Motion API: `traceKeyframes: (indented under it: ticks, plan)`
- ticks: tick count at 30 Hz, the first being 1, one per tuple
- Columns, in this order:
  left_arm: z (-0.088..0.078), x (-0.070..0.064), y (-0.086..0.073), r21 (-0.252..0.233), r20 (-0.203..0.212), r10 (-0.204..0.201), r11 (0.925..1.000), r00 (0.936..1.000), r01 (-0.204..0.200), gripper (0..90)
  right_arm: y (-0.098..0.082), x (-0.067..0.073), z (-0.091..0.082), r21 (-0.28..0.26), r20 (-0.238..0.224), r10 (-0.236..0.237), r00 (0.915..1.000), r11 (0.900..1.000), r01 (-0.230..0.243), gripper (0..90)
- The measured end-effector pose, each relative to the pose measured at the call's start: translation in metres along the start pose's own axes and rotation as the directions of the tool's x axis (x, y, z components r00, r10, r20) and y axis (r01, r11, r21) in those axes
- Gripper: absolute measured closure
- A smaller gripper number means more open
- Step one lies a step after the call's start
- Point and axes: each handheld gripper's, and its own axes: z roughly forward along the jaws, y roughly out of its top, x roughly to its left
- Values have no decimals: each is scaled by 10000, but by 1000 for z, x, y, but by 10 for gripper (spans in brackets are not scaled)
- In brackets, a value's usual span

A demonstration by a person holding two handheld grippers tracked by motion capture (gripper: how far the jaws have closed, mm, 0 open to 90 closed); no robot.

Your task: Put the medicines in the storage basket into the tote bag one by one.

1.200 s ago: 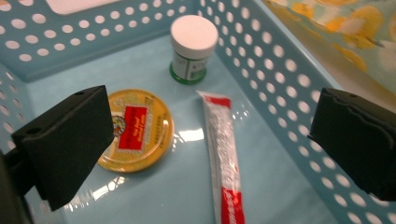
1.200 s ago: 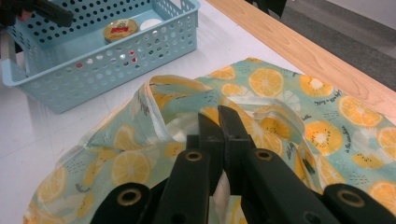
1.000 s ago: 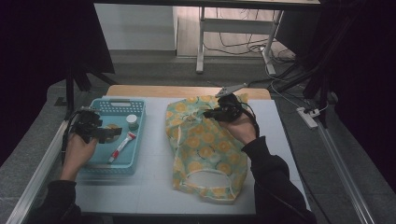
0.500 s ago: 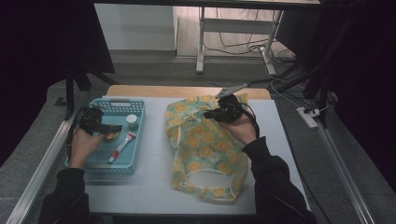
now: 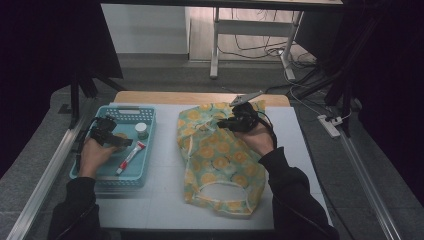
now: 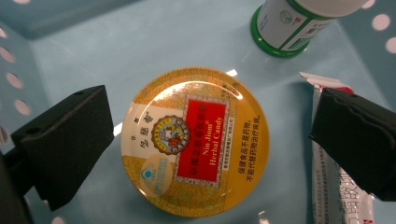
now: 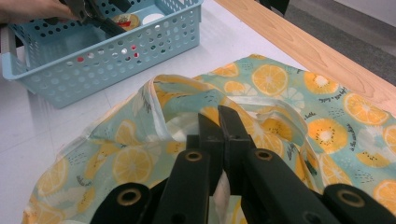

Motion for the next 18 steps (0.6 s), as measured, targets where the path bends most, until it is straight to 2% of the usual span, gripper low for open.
traceKeyframes:
  ticks: [4,7,10,14,18]
  plan:
    - [6,-2,1,522,-197,-72,9986,9998,82,0,0,0,0,-28,-2,-12,10000,10000,12,900]
    - [7,-3,2,661,-338,-180,9976,9993,203,6,-1,1,0,-13,-7,-8,10000,10000,8,900]
    - [6,-3,1,682,-535,-345,9969,9980,381,81,-3,0,0,-30,-24,-14,10000,10000,14,900]
    - [5,-3,0,730,-620,-87,9972,9980,132,192,-4,0,0,-15,-50,33,10000,10000,-33,900]
    - [4,-4,0,833,-640,-5,9965,9980,58,199,-3,0,-1,-52,-48,3,10000,10000,-4,900]
